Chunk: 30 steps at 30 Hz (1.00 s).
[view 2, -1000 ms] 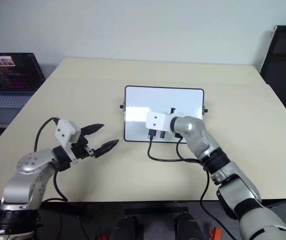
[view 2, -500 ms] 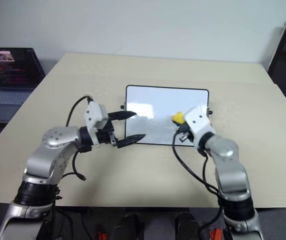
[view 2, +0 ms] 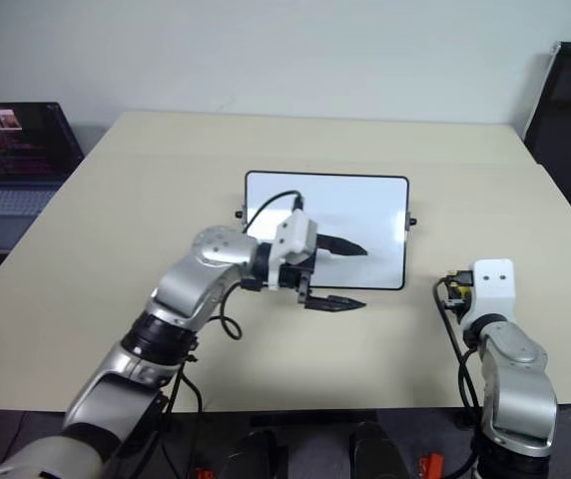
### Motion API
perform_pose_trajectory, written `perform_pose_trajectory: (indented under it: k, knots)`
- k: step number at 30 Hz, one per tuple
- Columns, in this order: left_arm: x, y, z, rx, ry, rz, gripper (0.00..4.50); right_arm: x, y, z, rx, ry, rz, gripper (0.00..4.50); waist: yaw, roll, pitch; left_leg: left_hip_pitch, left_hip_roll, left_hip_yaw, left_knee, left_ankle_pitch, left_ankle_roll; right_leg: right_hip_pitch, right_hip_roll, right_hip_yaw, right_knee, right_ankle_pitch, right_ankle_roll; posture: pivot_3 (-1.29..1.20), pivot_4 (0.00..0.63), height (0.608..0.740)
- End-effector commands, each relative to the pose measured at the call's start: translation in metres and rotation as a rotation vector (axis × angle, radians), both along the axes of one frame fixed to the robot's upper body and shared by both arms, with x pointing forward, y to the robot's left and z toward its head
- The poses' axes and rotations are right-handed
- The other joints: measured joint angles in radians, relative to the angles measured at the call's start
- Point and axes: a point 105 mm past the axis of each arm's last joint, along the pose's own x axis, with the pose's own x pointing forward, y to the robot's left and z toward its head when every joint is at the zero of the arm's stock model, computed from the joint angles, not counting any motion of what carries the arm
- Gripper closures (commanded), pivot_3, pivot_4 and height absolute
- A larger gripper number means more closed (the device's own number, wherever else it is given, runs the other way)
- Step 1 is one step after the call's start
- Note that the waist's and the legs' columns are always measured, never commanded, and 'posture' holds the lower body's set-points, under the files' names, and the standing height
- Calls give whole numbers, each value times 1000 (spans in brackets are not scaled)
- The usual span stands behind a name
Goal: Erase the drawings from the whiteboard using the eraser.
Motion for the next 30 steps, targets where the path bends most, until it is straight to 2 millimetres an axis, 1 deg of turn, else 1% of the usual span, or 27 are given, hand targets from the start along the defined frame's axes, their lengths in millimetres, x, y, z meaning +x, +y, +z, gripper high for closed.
perform_pose_trajectory:
  k: [1,5,8,15,17,19,20,25,27,30]
  knots:
    - [-1,-12,5,10,-60,-37,0,13,-8,18,-4,-82,-15,3443,-2,0,0,0,0,0,0,0,0,0,0,0,0,0,0,0,150,740]
    - [-1,-15,3,13,-60,-35,0,26,-9,19,3,-89,-7,3443,-1,1,0,0,0,0,0,0,0,0,0,0,0,0,1,0,150,740]
    - [-1,-13,1,17,-60,-23,0,35,-15,16,-11,-85,-17,3443,0,1,0,0,0,0,0,0,0,0,0,0,0,1,3,0,150,740]
    - [-1,-10,2,-6,-41,2,0,51,-23,11,-11,-84,-30,3443,-1,2,1,0,0,0,0,0,0,0,0,0,0,2,5,0,150,740]
    - [-2,-7,2,-23,-21,20,0,57,-25,8,-1,-78,-30,2727,-2,2,1,0,0,0,0,0,0,0,0,0,0,3,5,0,150,740]
    - [-3,-3,1,-43,6,42,0,60,-25,5,7,-72,-22,2212,-3,2,1,0,0,0,0,0,0,1,0,1,0,3,5,0,150,740]
    - [-3,-1,1,-47,12,50,0,61,-26,5,8,-71,-18,1834,-2,2,1,0,0,0,0,0,0,0,0,0,0,3,5,0,150,740]
    - [1,16,-2,-87,75,144,0,61,-22,10,26,-99,6,25,-1,3,1,0,0,0,0,0,0,0,0,0,0,3,6,0,150,740]
    - [4,26,-3,-96,79,199,0,59,-22,14,15,-113,13,25,-1,3,1,0,0,0,0,0,0,1,0,0,0,3,6,0,150,740]
    - [8,46,-2,-124,89,290,0,53,-13,32,-1,-187,53,25,-2,3,1,0,0,0,0,0,0,0,0,0,1,3,6,0,150,740]
